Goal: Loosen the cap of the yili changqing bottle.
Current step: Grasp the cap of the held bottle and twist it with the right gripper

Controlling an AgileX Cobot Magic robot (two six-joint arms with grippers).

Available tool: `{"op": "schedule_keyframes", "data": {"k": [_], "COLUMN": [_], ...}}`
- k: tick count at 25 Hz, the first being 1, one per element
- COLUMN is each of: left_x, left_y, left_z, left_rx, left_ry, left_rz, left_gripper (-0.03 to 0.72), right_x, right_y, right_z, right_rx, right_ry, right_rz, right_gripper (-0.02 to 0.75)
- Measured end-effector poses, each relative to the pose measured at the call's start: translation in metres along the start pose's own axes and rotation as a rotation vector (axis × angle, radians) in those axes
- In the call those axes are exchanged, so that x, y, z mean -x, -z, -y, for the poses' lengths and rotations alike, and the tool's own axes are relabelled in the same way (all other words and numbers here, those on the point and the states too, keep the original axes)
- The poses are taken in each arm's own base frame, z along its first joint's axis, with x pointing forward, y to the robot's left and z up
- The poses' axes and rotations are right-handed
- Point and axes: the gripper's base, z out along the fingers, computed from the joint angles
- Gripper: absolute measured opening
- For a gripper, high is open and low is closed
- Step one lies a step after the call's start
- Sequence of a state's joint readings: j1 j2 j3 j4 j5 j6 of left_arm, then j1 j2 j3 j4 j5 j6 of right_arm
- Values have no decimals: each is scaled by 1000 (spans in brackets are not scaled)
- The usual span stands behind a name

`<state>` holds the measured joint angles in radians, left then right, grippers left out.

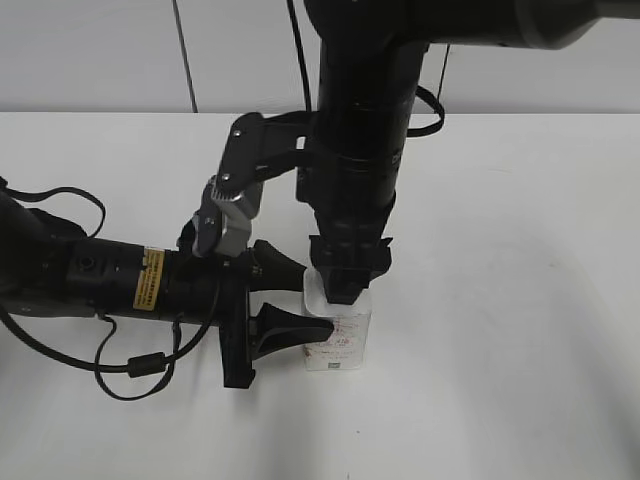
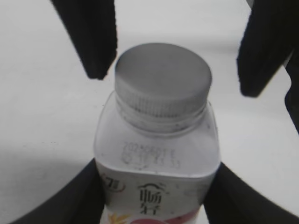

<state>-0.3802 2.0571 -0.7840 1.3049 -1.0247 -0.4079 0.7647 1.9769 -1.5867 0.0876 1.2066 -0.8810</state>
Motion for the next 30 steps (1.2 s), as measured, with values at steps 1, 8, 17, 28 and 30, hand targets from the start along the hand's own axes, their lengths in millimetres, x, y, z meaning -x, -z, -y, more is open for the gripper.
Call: {"op": "schedule_keyframes", "data": {"k": [1,8,17,28,30], "left_x": [0,0,0,0,0], "left_y": [0,0,0,0,0], "left_z": [0,0,0,0,0], "left_rx": [0,0,0,0,0], "left_ry": [0,0,0,0,0], "left_rz": [0,0,0,0,0], "left_gripper": [387,387,386,386,386], "right_x": [0,6,5,-1,-3], "right_y": [1,30,38,27,22], "right_z": [0,0,3,0,-2], "right_rx": [0,-39,-49,-46,-41], "right_ry": [-14,-286,-1131,-1261,-1263], "right_rz": [0,82,108,67,42], "right_gripper": [534,534,535,533,529]}}
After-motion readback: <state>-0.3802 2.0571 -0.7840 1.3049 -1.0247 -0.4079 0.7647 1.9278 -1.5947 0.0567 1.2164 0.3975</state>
